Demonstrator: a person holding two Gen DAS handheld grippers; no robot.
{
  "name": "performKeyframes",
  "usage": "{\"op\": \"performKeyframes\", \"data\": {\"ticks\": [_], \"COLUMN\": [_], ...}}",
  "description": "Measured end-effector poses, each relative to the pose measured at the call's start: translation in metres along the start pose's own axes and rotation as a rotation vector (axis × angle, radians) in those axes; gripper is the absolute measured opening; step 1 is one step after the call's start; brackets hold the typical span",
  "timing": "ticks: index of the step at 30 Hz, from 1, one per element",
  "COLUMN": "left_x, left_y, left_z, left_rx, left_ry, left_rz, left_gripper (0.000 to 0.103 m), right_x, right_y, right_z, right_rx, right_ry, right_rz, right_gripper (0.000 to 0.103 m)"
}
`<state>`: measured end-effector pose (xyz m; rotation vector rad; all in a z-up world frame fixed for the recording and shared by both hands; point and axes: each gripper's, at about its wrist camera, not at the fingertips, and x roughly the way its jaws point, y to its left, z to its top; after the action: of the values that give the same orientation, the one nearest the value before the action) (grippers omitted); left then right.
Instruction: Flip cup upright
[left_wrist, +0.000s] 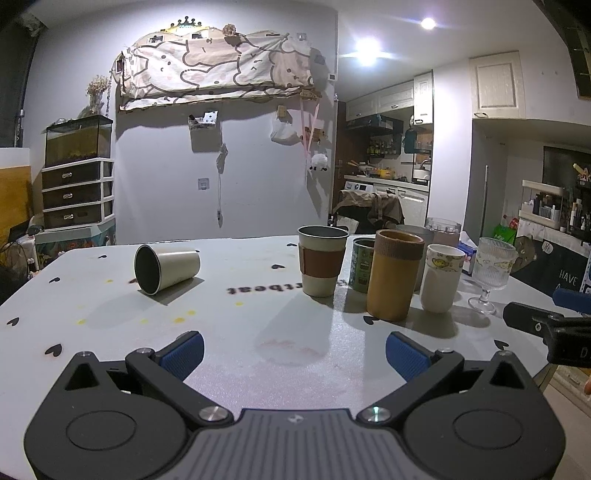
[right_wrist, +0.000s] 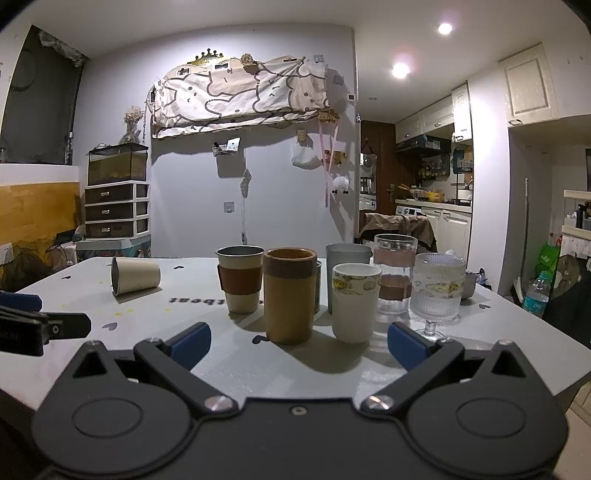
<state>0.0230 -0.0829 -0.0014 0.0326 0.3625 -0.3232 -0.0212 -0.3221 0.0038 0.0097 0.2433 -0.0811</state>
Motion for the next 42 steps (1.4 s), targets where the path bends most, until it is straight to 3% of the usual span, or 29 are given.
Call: {"op": "performKeyframes", "data": {"ticks": [42], "left_x": [-0.0026], "left_y": [-0.0002], "left_z": [-0.0015], "left_rx": [0.005], "left_ry": [-0.001], "left_rz": [0.001], "left_gripper": [0.103], "right_x": [0.0008], "right_y": [0.0014], "right_z": [0.0033], "right_rx": [-0.005], "right_ry": [-0.001], "right_rz": [0.003], "right_gripper": [0.103]}}
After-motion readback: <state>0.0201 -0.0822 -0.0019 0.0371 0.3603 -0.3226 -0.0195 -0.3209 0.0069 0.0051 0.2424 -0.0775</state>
